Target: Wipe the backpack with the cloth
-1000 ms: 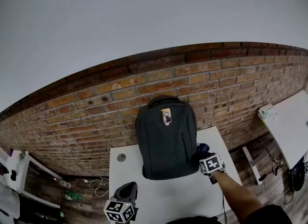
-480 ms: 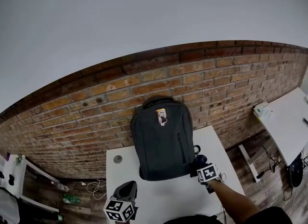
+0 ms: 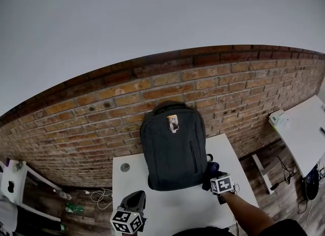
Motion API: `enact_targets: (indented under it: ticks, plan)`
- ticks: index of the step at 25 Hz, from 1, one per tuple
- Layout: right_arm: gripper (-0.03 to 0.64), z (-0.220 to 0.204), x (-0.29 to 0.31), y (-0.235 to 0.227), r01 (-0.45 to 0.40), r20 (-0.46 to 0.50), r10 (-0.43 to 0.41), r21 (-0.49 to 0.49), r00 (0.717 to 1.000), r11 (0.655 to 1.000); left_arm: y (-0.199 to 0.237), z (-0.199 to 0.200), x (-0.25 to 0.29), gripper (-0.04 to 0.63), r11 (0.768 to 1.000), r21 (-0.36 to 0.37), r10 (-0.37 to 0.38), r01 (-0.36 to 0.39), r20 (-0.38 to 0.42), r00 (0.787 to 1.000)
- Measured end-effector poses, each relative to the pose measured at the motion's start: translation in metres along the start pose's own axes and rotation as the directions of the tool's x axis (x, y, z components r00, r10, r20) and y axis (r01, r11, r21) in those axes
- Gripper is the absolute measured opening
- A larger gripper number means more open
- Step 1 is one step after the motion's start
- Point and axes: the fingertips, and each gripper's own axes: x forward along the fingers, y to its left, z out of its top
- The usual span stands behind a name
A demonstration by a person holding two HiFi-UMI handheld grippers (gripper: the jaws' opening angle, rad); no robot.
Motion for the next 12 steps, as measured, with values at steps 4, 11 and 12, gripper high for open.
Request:
enact_targets:
  ticks: [4,11,12]
  plan:
    - [0.038,0.051,-0.002,0.005,-0.029,0.088,0.033,-0.039,0.996,0.999,0.002,-0.004,-0.003,-0.009,1.000,-0.006,0.006,-0.006,-0.006,1.000]
    - [0.037,0.129,-0.010,0.004,-0.099,0.226,0.101,-0.017,0.969,0.995,0.010,-0.002,-0.011,-0.009,0.999,-0.013,0.029,-0.029,0.004,1.000]
    - [0.037,0.141,-0.013,0.003,-0.108,0.250,0.109,-0.017,0.962,0.994,0.011,-0.001,-0.012,-0.009,0.999,-0.015,0.033,-0.033,0.006,0.999]
